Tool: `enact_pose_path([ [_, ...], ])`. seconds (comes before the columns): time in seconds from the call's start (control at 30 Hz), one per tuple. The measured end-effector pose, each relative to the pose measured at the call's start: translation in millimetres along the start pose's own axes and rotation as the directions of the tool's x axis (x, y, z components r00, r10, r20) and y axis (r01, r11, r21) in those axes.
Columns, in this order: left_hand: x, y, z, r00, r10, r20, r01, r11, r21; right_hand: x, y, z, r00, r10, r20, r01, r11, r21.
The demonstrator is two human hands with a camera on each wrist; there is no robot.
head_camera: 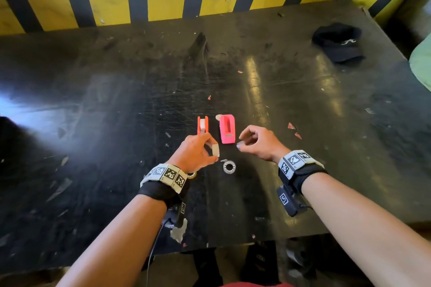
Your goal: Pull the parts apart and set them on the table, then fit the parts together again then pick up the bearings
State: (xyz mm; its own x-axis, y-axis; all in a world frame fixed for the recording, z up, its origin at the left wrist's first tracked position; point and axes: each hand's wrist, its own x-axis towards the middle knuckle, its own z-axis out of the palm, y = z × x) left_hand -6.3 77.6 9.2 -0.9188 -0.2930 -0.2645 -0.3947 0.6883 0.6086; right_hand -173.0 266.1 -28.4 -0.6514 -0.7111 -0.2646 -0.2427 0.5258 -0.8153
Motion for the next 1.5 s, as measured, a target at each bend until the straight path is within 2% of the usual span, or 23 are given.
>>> enact_pose_path([
  [0.13, -2, -4, 4, 1.000, 0.006, -0.010, -0.007, 1.000, -0.015, -4, 18, 7, 0.998, 0.036, 0.054, -0.028, 0.990, -0.137],
  [0.27, -4, -6, 10, 1.000, -0.005, -0.020, 0.004, 0.999, -0.040, -8, 31, 17, 0.994, 0.081, 0.077, -0.068, 0.985, -0.162],
  [0.5, -4, -15, 32, 0.993, -0.113, 0.036, 0.113, 0.993, 0.018, -2, 40, 23, 0.996, 0.069, 0.064, -0.060, 0.988, -0.143],
  [0.8, 1, -19, 78, 0.962, -0.268, 0.058, 0.251, 0.944, 0.213, 5, 35, 22, 0.996, 0.055, 0.069, -0.048, 0.994, -0.098],
  [1.0, 2, -17, 97, 0.962, -0.273, 0.019, 0.254, 0.917, 0.307, 2, 34, 21, 0.993, 0.046, 0.105, -0.037, 0.996, -0.084],
  [1.17, 17, -2, 95, 0.974, -0.217, -0.064, 0.226, 0.910, 0.348, 0, 33, 16, 0.993, 0.039, 0.107, -0.033, 0.998, -0.059],
  [1.33, 30, 15, 110, 0.900, -0.429, -0.073, 0.418, 0.805, 0.421, -1, 37, 13, 0.993, 0.048, 0.109, -0.044, 0.998, -0.037],
  [1.43, 33, 18, 116, 0.898, -0.435, -0.064, 0.412, 0.781, 0.469, -5, 42, 13, 0.992, 0.063, 0.109, -0.061, 0.998, -0.019],
  [1.5, 34, 19, 117, 0.905, -0.419, -0.077, 0.406, 0.795, 0.450, -10, 47, 13, 0.993, 0.069, 0.097, -0.069, 0.998, 0.000],
])
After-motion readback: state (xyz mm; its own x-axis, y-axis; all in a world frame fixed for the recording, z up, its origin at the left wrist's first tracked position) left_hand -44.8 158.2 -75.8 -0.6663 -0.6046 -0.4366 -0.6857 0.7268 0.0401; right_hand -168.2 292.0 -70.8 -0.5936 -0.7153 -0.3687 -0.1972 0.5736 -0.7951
